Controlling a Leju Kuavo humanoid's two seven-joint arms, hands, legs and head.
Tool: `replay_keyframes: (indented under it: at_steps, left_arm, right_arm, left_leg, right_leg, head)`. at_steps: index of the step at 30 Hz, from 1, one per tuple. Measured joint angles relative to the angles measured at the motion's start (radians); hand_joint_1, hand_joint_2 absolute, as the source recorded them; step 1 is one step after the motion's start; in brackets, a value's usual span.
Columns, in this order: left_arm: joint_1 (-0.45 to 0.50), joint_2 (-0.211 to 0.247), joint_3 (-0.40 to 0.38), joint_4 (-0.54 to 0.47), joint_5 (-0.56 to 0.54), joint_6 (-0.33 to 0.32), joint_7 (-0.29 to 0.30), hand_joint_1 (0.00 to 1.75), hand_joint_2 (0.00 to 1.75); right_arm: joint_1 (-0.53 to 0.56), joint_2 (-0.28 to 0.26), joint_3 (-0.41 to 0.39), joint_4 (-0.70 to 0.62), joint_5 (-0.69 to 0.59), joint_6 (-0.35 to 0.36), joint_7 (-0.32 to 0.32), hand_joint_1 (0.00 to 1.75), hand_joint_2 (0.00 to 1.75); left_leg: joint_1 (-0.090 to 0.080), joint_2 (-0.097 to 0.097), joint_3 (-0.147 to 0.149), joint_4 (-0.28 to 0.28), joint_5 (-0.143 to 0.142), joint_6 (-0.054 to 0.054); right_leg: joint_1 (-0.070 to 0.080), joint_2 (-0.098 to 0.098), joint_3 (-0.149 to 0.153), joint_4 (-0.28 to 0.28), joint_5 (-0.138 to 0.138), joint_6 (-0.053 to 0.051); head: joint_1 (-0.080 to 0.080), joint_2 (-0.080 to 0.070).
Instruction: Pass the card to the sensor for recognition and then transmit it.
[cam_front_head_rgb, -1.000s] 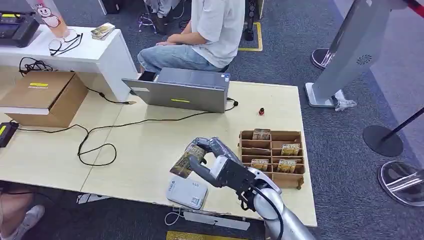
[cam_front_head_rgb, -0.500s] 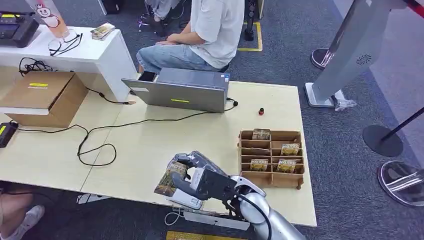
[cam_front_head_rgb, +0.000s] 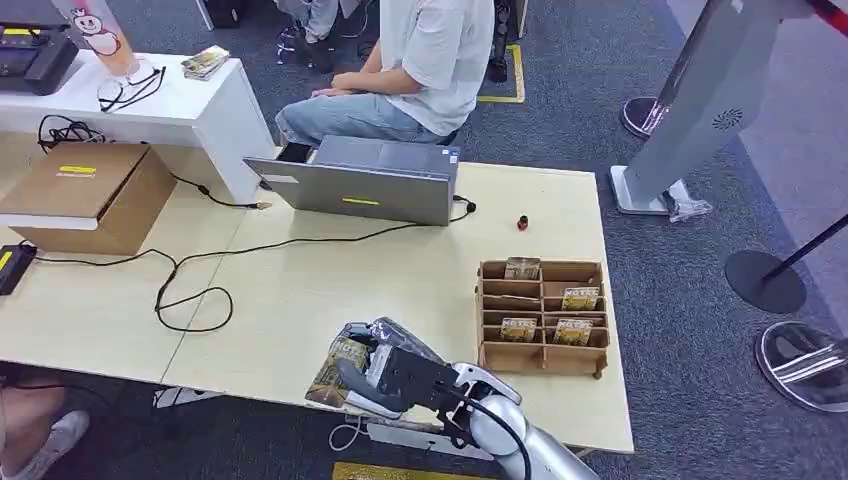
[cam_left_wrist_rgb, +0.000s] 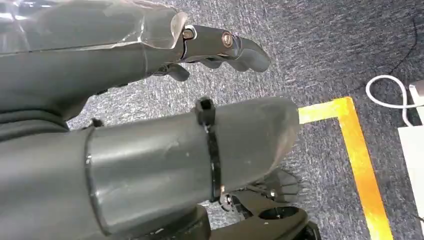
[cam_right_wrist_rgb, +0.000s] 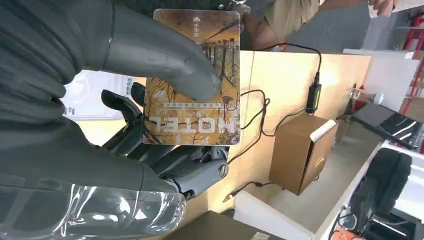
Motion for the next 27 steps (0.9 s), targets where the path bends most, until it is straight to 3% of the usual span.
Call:
replay_keyframes:
  at_steps: [14, 27]
  left_arm:
    - [0.033, 0.041, -0.016, 0.003, -0.009, -0.018, -0.013, 0.0, 0.0]
    - [0.035, 0.049, -0.024, 0.003, -0.011, -0.021, -0.003, 0.0, 0.0]
  right_arm:
    - [0.005, 0.0, 0.0, 0.036, 0.02, -0.043, 0.012, 1.75, 1.75]
    - [0.006, 0.0, 0.011, 0.1, 0.088, -0.096, 0.032, 1.75, 1.75]
  left_leg:
    - [0.0, 0.0, 0.0, 0.0, 0.0, 0.0]
    - [0.0, 0.0, 0.0, 0.0, 0.0, 0.0]
  right_leg:
    - [0.0, 0.0, 0.0, 0.0, 0.0, 0.0]
    - [0.0, 0.0, 0.0, 0.0, 0.0, 0.0]
  head:
    - [0.0, 0.0]
    - [0.0, 0.0]
